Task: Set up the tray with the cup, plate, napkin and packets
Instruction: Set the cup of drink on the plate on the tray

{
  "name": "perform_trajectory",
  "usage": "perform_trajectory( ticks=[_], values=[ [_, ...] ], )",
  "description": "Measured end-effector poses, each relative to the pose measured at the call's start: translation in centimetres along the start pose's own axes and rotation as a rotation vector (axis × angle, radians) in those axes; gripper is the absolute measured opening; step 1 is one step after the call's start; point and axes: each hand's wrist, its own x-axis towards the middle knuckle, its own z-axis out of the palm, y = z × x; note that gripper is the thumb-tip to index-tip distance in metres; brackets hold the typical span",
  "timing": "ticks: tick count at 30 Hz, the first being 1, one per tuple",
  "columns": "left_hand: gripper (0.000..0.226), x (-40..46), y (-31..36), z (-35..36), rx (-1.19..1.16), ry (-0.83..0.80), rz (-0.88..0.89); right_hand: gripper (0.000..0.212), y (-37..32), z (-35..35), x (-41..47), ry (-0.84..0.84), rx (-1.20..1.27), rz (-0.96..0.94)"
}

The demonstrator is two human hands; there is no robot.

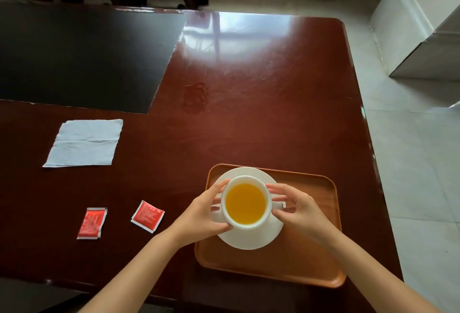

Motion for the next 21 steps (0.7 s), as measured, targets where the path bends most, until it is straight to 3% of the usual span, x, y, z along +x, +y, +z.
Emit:
perform_trajectory(
  ticks=[7, 21],
  values=[
    [0.085, 0.1, 1.4, -1.4, 0.080, -0.031, -0.030, 0.046, -1.0, -0.7, 0.2, -0.047, -0.156, 0.028],
    [0.082, -0.9, 0.9, 0.2, 0.077, 0.094, 0.017, 0.046, -0.7, -0.4, -0.2, 0.008, -0.202, -0.021]
  ],
)
